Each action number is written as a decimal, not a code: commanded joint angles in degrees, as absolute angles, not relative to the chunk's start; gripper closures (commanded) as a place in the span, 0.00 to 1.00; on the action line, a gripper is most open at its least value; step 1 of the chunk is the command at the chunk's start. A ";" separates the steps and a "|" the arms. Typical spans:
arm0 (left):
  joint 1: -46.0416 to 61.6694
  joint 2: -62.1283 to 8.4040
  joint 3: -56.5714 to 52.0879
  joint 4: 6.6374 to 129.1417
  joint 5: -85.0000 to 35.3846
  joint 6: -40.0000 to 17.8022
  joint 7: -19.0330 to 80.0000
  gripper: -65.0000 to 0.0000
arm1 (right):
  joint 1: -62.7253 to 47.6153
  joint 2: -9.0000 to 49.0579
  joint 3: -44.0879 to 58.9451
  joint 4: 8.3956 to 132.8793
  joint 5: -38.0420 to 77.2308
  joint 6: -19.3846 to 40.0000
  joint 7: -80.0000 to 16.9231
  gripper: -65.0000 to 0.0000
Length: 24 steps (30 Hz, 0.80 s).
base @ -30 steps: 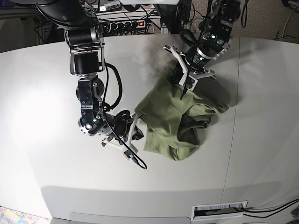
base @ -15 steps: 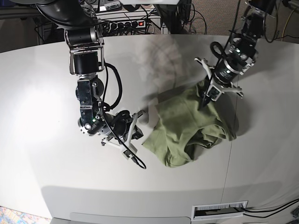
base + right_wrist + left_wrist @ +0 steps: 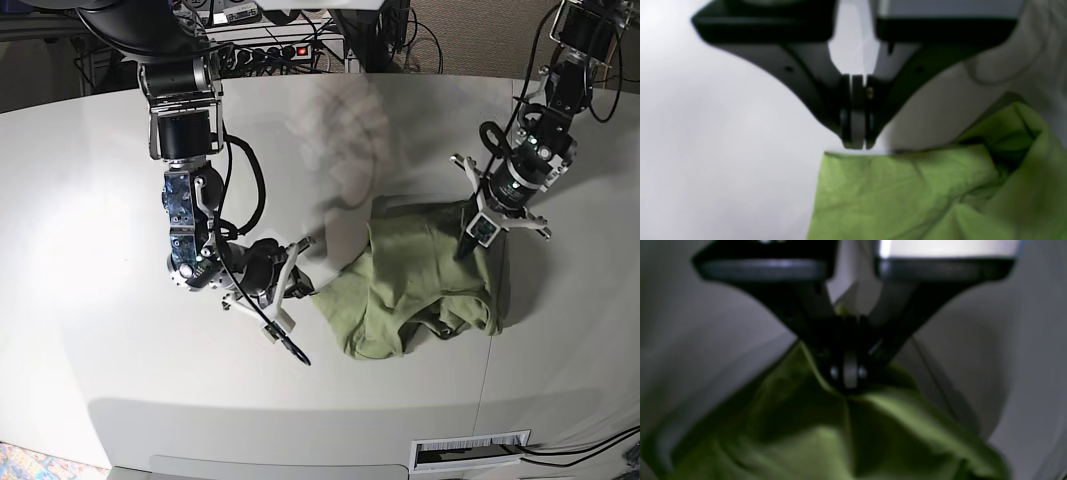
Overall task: Fold the T-shirt properly
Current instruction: 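Press and tuck the shirt edge with the left gripper, then release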
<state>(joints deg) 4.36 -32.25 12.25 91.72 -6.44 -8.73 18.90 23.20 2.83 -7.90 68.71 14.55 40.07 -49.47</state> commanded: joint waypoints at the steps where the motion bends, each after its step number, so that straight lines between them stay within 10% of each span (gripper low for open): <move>1: 3.57 -33.06 11.81 92.47 -6.17 -7.01 17.52 1.00 | 25.08 2.85 -7.81 69.65 15.57 40.00 -47.86 1.00; 15: 3.95 -32.60 11.81 109.82 -9.87 -6.50 25.06 1.00 | 25.08 2.83 -7.81 69.63 7.46 40.00 -36.25 1.00; 24: 2.50 -21.63 11.81 98.87 -7.66 -8.12 17.26 1.00 | 25.08 1.91 -7.81 69.63 8.12 40.00 -37.10 1.00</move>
